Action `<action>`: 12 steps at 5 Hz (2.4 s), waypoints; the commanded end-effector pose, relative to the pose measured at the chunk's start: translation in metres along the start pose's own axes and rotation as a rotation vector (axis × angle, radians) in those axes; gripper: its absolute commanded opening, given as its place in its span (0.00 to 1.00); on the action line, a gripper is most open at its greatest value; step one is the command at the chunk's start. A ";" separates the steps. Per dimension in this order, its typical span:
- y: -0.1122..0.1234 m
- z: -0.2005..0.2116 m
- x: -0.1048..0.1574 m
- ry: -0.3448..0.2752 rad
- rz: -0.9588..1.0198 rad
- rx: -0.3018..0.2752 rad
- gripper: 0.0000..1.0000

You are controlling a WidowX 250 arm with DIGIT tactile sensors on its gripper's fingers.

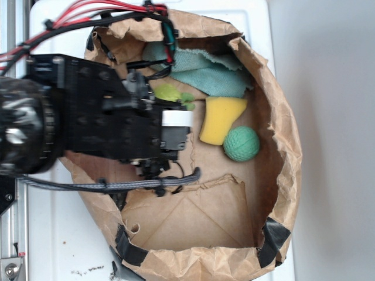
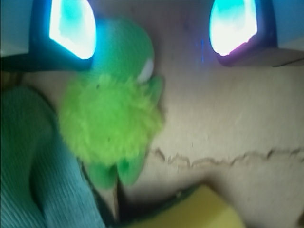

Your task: Grab the green animal.

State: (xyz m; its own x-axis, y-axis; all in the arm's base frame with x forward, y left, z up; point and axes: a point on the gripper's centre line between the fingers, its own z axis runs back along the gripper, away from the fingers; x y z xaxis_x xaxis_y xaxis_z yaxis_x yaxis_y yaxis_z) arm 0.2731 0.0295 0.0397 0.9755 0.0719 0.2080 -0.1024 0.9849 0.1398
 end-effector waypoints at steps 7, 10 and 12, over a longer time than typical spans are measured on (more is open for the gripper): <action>0.007 0.052 0.021 0.013 0.044 -0.024 0.00; 0.011 0.108 0.021 0.061 0.057 -0.107 0.00; 0.015 0.128 0.021 -0.070 0.081 -0.175 0.00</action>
